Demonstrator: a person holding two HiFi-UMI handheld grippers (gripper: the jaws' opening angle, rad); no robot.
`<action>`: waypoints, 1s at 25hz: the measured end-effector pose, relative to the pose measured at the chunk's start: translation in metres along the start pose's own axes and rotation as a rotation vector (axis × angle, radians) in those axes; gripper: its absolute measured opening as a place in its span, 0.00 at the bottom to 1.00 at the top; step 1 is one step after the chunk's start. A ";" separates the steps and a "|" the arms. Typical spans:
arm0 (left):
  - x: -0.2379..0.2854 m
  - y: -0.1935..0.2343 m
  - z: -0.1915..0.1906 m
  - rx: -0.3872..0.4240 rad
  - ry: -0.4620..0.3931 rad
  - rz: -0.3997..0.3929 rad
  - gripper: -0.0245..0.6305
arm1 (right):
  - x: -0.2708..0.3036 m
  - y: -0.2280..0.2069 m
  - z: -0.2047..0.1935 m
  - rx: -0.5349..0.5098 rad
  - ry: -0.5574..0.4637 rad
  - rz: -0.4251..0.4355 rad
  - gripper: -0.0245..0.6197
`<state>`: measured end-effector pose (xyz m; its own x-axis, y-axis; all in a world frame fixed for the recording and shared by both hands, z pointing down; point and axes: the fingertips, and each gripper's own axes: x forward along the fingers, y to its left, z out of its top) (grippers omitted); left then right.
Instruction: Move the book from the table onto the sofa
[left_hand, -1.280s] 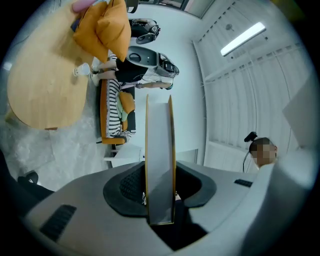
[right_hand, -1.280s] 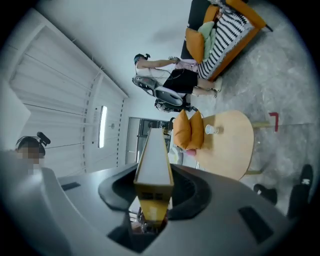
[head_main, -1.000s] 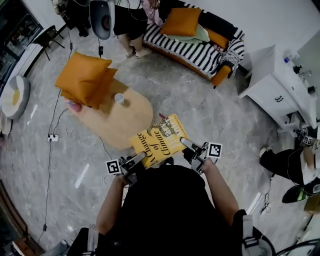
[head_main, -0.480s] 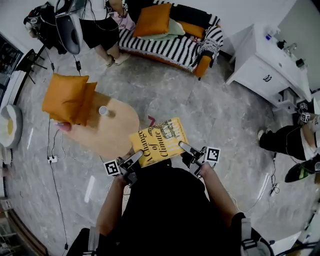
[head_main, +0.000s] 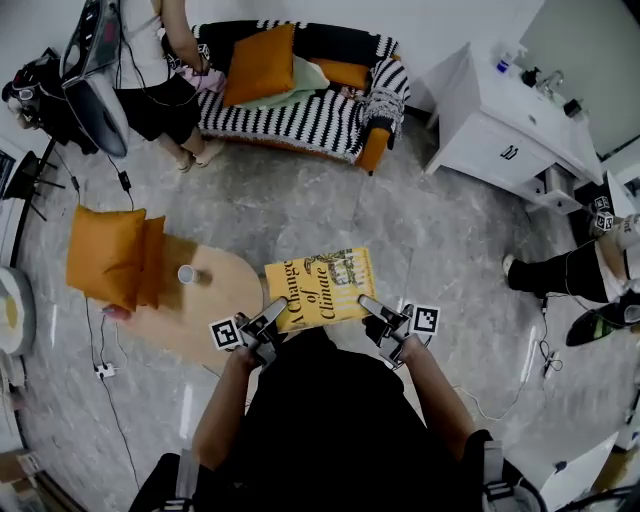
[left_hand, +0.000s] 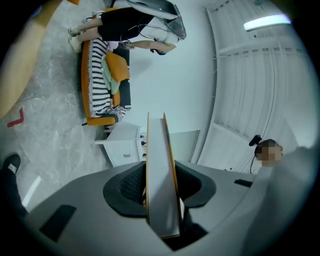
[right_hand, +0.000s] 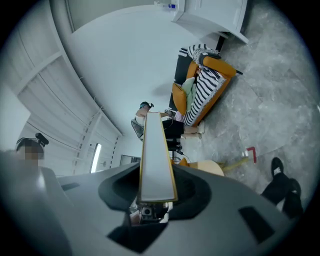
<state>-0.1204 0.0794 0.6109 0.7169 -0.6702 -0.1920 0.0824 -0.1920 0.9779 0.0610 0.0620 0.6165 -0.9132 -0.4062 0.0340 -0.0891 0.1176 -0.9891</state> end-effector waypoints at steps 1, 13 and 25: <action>0.010 0.000 0.010 0.006 0.016 -0.003 0.26 | 0.004 0.000 0.011 -0.010 -0.013 0.003 0.27; 0.091 0.005 0.079 0.022 0.176 0.028 0.26 | 0.033 -0.001 0.096 -0.046 -0.093 0.029 0.27; 0.234 0.031 0.061 0.046 0.059 0.018 0.26 | -0.036 -0.025 0.230 -0.036 -0.004 0.030 0.27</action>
<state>0.0080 -0.1270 0.5909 0.7574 -0.6309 -0.1681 0.0386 -0.2137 0.9761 0.1877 -0.1352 0.6074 -0.9139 -0.4059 0.0041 -0.0762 0.1617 -0.9839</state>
